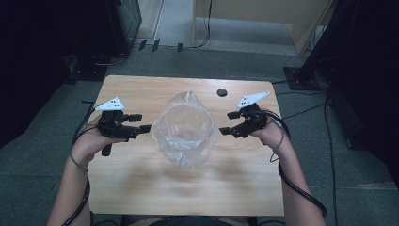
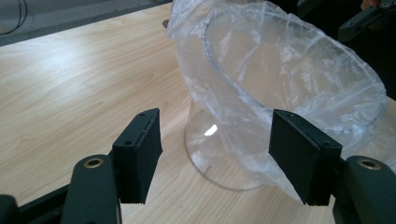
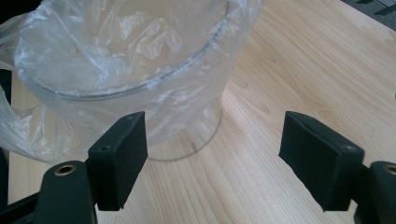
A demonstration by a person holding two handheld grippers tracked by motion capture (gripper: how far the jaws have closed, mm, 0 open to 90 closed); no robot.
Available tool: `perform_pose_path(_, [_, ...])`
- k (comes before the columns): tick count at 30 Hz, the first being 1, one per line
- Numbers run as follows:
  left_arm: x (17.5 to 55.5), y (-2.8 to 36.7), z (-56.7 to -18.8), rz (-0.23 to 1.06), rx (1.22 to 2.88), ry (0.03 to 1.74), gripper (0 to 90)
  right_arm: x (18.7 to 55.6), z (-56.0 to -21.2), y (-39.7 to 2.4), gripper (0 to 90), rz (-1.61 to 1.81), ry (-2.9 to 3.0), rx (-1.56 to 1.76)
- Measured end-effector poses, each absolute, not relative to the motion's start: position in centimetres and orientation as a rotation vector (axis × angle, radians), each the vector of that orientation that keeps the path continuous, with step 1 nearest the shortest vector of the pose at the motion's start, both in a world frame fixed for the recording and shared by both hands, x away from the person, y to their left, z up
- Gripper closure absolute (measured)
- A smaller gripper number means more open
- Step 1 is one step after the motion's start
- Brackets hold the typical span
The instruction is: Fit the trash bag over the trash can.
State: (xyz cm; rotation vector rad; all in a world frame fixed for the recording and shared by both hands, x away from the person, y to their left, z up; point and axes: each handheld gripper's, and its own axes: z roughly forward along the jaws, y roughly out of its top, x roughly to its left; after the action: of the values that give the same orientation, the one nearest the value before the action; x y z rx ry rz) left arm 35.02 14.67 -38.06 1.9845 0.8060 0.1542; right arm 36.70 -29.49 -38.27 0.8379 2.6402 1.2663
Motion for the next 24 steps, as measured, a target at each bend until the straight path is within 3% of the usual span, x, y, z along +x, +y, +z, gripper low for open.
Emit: perform_pose_path(24, [36.1,16.2,-42.1,0.132,2.026,0.854,32.7,38.2,-42.2,-31.8,23.4,1.226,2.612,0.999])
